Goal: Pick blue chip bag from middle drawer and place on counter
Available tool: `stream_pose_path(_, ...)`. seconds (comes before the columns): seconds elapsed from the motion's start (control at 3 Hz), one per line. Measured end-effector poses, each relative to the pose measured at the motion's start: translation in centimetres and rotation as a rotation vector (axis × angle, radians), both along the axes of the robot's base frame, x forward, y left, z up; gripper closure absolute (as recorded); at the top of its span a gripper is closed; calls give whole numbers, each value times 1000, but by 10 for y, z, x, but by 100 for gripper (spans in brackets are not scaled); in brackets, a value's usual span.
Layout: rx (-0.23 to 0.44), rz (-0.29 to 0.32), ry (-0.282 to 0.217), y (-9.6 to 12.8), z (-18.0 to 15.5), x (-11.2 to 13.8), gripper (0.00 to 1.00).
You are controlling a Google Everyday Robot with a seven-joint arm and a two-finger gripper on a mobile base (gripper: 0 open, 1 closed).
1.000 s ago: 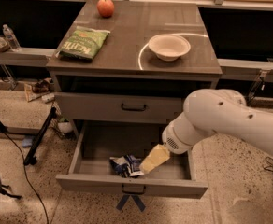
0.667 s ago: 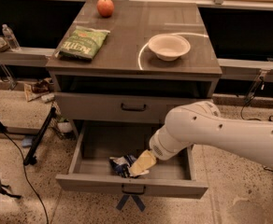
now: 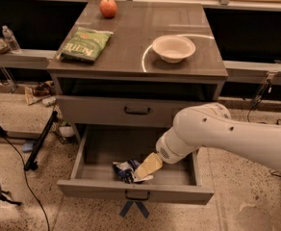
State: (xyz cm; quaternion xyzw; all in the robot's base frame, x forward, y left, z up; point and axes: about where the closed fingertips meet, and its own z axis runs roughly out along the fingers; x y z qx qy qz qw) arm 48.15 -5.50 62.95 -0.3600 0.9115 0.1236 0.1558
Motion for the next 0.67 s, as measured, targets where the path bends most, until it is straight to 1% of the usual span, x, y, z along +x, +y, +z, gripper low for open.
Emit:
stream_pose_path(0.33,87,-38,55,6,-35,19,0)
stream_pose_path(0.67,168,-81,105,17,-74,45,0)
